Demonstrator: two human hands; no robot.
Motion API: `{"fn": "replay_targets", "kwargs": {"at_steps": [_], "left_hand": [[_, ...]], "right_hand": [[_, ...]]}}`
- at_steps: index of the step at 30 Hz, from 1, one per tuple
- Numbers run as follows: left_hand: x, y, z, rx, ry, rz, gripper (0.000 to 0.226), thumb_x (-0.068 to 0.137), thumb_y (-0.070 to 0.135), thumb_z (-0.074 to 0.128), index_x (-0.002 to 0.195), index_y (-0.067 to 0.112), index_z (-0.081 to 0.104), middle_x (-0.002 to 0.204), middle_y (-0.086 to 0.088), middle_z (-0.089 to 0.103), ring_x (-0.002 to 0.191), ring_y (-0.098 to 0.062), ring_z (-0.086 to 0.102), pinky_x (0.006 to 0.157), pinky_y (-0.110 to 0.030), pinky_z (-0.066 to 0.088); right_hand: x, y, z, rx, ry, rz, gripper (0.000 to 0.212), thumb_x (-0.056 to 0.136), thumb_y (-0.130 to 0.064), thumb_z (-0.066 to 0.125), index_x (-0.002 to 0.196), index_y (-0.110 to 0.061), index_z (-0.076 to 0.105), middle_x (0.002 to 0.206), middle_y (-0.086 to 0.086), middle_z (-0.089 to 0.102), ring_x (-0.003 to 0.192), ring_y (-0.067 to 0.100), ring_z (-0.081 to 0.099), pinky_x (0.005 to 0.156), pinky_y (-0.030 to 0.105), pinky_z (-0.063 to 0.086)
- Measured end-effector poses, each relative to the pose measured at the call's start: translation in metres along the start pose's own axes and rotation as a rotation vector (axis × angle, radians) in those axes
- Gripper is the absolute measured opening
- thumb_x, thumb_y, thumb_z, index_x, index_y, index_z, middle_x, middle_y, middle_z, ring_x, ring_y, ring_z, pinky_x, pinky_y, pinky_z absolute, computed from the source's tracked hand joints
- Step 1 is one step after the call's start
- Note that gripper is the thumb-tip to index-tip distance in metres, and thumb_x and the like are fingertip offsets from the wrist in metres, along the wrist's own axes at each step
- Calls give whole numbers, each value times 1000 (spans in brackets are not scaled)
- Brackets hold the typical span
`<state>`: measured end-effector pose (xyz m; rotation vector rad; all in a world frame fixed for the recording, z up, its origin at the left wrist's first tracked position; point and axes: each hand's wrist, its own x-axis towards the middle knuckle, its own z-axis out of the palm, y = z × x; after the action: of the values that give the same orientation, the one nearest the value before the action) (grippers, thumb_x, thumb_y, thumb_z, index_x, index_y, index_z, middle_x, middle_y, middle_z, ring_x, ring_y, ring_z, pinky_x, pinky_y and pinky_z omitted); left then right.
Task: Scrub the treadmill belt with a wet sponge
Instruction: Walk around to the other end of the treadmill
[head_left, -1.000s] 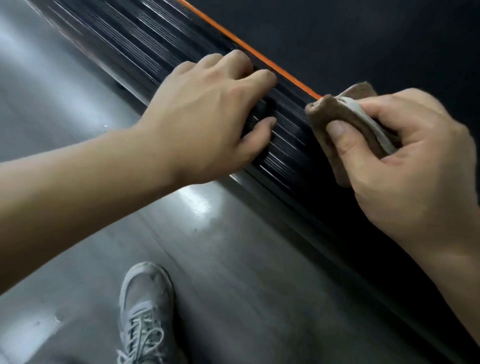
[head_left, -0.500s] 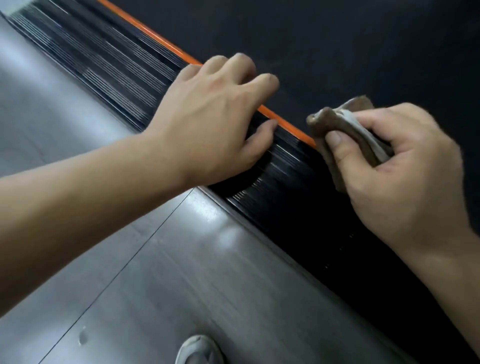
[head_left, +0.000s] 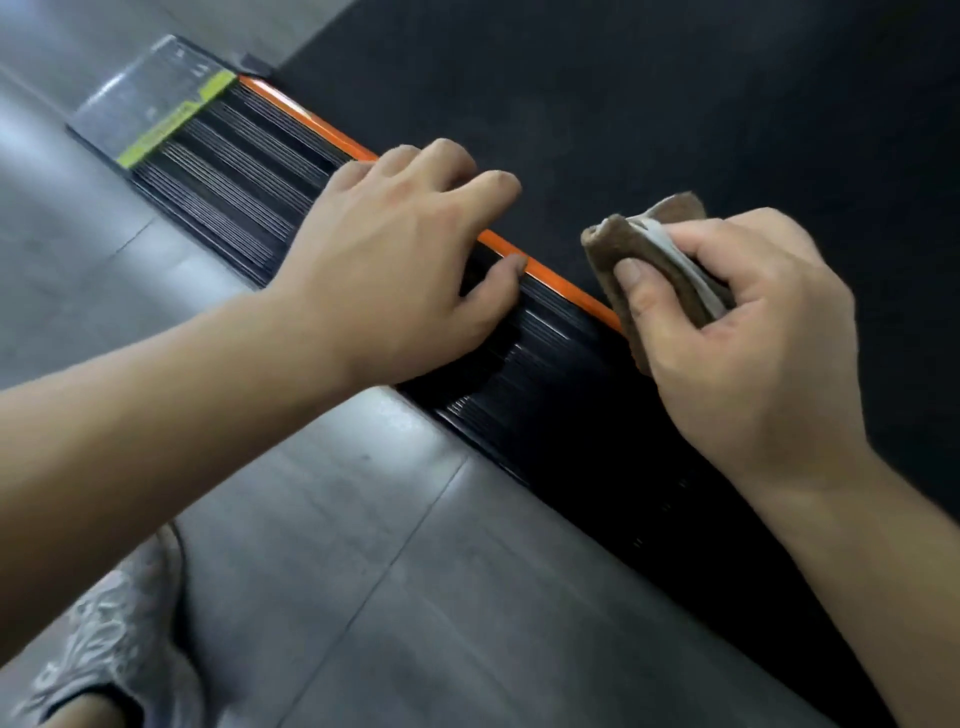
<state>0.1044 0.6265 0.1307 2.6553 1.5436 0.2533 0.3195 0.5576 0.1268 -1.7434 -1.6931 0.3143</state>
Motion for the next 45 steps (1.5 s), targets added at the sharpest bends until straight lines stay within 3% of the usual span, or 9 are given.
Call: {"fn": "replay_targets", "kwargs": {"at_steps": [12, 21, 24, 26, 30, 34, 37, 45], "left_hand": [[2, -212, -23, -72, -133, -18, 57, 92, 54, 39, 135, 21, 55, 128, -8, 59, 115, -37, 56, 96, -48, 43], [21, -327, -56, -183, -196, -30, 55, 93, 52, 41, 137, 23, 55, 130, -6, 59, 116, -35, 56, 96, -45, 41], [35, -357, -68, -199, -213, -21, 55, 94, 52, 40, 139, 24, 54, 129, -7, 60, 117, -34, 56, 97, -46, 41], [47, -374, -73, -194, -211, -12, 56, 94, 53, 39, 139, 22, 53, 130, -8, 60, 117, -35, 57, 97, -47, 42], [77, -405, -75, -191, -210, -24, 62, 94, 56, 35, 142, 21, 52, 132, -10, 60, 117, -36, 57, 98, -48, 42], [120, -435, -68, -213, -221, -42, 58, 94, 53, 41, 141, 21, 52, 131, -9, 59, 117, -36, 57, 99, -47, 41], [155, -461, -64, -220, -198, -59, 55, 95, 52, 43, 138, 21, 55, 128, -8, 61, 113, -35, 57, 96, -46, 42], [243, -538, -70, -214, -250, 9, 54, 92, 50, 44, 134, 19, 57, 123, -8, 62, 108, -37, 59, 93, -46, 45]], "right_hand": [[52, -137, 132, -72, -67, 160, 21, 94, -35, 64, 106, -21, 74, 96, 2, 58, 88, 14, 53, 73, 8, 39], [117, -233, 214, -76, -67, 219, 20, 94, -30, 66, 106, -17, 75, 94, 2, 58, 88, 13, 52, 74, 9, 38], [147, -255, 227, -91, -68, 225, 21, 94, -31, 67, 107, -16, 75, 95, 3, 59, 89, 15, 54, 71, 16, 39], [167, -266, 233, -103, -78, 232, 23, 94, -32, 67, 109, -16, 75, 97, 3, 60, 91, 16, 55, 73, 20, 39], [207, -275, 246, -105, -95, 235, 23, 95, -33, 66, 111, -18, 74, 100, 2, 60, 92, 15, 54, 72, 12, 36], [249, -274, 271, -115, -123, 257, 23, 95, -34, 65, 111, -19, 73, 101, 1, 59, 94, 17, 55, 74, 26, 44], [285, -276, 295, -92, -93, 310, 22, 94, -34, 65, 108, -20, 73, 100, -1, 57, 92, 16, 55, 73, 28, 45], [401, -290, 349, -78, -40, 347, 16, 94, -30, 67, 103, -19, 72, 95, -5, 52, 85, 13, 51, 67, 11, 37]]}}
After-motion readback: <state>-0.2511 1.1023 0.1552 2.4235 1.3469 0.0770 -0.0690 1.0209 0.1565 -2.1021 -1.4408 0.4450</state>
